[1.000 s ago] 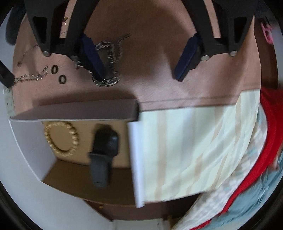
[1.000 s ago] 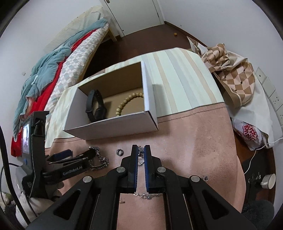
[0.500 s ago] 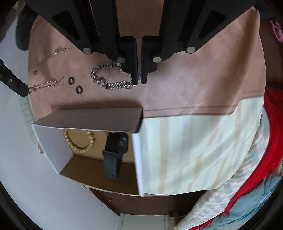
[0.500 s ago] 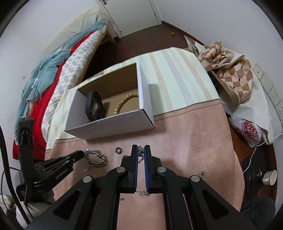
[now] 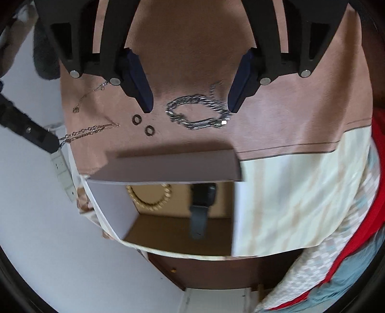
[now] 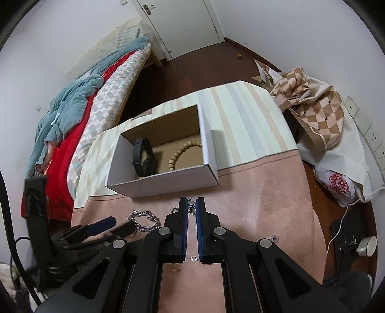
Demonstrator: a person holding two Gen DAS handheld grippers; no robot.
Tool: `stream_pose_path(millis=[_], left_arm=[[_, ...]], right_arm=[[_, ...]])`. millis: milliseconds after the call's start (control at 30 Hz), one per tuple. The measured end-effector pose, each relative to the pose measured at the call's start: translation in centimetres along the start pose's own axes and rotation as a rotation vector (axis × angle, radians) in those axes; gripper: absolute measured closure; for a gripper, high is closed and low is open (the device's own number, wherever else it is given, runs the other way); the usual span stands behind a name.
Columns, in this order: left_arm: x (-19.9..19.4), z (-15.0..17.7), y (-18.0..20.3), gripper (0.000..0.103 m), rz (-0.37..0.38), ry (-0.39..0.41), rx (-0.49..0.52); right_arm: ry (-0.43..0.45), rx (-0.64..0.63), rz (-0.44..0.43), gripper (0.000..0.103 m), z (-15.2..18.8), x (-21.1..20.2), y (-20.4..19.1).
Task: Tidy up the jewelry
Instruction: 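Grasp the silver chain bracelet with the left tool while the right tool holds the charm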
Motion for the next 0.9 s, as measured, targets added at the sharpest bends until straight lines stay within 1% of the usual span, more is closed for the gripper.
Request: stream_pose_path(millis=[133,233,300,333,367,400,433,467,567,667,900], left_arm=[[2.2,-0.2,0.9,0.041,-0.011,-0.029,0.013],[3.7,0.0,1.2,0.042,-0.055,-0.059,0.033],[4.3,0.0,1.5,0.042,-0.108,-0.056,0.073],[4.6,0.1,1.6,0.043,-0.121,-0.064,0.08],[4.7,0.0,1.6,0.053,-0.143,-0.053,0.097],[4.7,0.0,1.8,0.06,-0.168,-0.042,0.12],[4.8,-0.1,2.0,0.079,-0.161,-0.034,0.132],[4.8,-0.1,2.2,0.091,-0.163,-0.034,0.14],[5.0,0.0,2.3,0.092,-0.154,-0.032,0.135],[4.3,0.2,2.0,0.092,-0.12,-0.018,0.11],[-0.5,-0.8,2.4,0.092,0.027,0.025,0.033]], right_arm=[[-0.009,0.016,0.03,0.097,0.4,0.3,1.4],[-0.018,0.031,0.05,0.097,0.7,0.7,2.5],[-0.024,0.036,0.06,0.097,0.8,1.0,3.0],[-0.028,0.037,0.065,0.097,0.9,1.2,3.2],[-0.03,0.039,0.068,0.097,0.9,1.3,3.4],[-0.034,0.041,0.071,0.097,1.0,1.5,3.6],[-0.037,0.042,0.073,0.097,1.0,1.7,3.7],[-0.04,0.045,0.075,0.097,1.1,1.9,3.8],[-0.049,0.05,0.075,0.097,1.3,2.3,4.0],[-0.051,0.05,0.07,0.097,1.4,2.4,3.9],[-0.034,0.055,0.021,0.097,0.5,1.2,2.9]])
Point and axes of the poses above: each gripper's, at about its wrist camera, not at the fingertips, and x roughly the way its jaws point, y to its right, z to its underside, the point moved 9 cm from there along x, roughly the way its jaws point, and after that the axes turned 10 degrees about z, right-handed, at the moved point
